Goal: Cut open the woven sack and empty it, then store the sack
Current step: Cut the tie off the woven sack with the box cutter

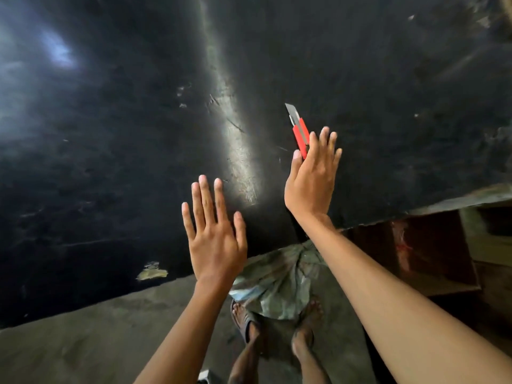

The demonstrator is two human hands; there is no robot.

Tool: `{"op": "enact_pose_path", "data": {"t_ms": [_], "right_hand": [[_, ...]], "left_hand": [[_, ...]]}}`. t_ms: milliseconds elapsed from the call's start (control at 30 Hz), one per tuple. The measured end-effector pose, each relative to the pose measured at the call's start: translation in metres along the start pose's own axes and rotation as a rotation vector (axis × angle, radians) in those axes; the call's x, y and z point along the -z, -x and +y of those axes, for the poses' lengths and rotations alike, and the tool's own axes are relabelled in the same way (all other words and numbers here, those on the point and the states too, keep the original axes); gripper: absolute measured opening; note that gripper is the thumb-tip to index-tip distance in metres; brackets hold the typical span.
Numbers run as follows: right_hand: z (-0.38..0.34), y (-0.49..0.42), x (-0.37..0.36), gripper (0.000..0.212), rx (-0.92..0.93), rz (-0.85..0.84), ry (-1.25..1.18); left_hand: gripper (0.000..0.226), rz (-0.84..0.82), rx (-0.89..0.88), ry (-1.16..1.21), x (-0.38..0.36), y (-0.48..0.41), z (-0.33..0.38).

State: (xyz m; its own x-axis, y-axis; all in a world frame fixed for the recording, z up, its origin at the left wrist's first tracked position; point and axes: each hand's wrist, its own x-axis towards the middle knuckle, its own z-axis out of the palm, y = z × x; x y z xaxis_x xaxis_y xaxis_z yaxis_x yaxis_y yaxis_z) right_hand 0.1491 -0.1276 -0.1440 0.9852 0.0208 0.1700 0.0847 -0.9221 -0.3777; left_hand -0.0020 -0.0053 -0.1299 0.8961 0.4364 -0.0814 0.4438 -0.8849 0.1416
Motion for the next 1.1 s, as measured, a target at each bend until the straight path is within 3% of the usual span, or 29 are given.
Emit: {"op": "enact_pose_path", "data": {"t_ms": [300, 500, 733, 867, 1000, 1100], "right_hand": [[0.000, -0.002, -0.001, 0.042, -0.011, 0.043, -0.088], [0.000, 0.015, 0.022, 0.042, 0.031, 0.151, -0.365], [0.054, 0.141, 0.094, 0.045, 0.084, 0.177, -0.490], [0.117, 0.229, 0.130, 0.053, -0.016, 0.045, -0.445], [0.170, 0.276, 0.129, 0.051, -0.132, -0.175, -0.391], [0.198, 0.297, 0.119, 0.049, -0.206, -0.223, -0.363]], "left_hand": [[0.068, 0.045, -0.003, -0.012, -0.006, 0.002, -0.001], [0.067, 0.091, -0.017, 0.022, -0.010, 0.002, -0.003], [0.062, 0.133, 0.082, 0.091, -0.020, 0.025, 0.017], [0.064, 0.201, 0.084, 0.092, -0.037, 0.087, 0.047], [0.081, 0.181, 0.071, 0.090, -0.051, 0.121, 0.064], [0.095, 0.222, 0.089, 0.090, -0.060, 0.131, 0.073]]}}
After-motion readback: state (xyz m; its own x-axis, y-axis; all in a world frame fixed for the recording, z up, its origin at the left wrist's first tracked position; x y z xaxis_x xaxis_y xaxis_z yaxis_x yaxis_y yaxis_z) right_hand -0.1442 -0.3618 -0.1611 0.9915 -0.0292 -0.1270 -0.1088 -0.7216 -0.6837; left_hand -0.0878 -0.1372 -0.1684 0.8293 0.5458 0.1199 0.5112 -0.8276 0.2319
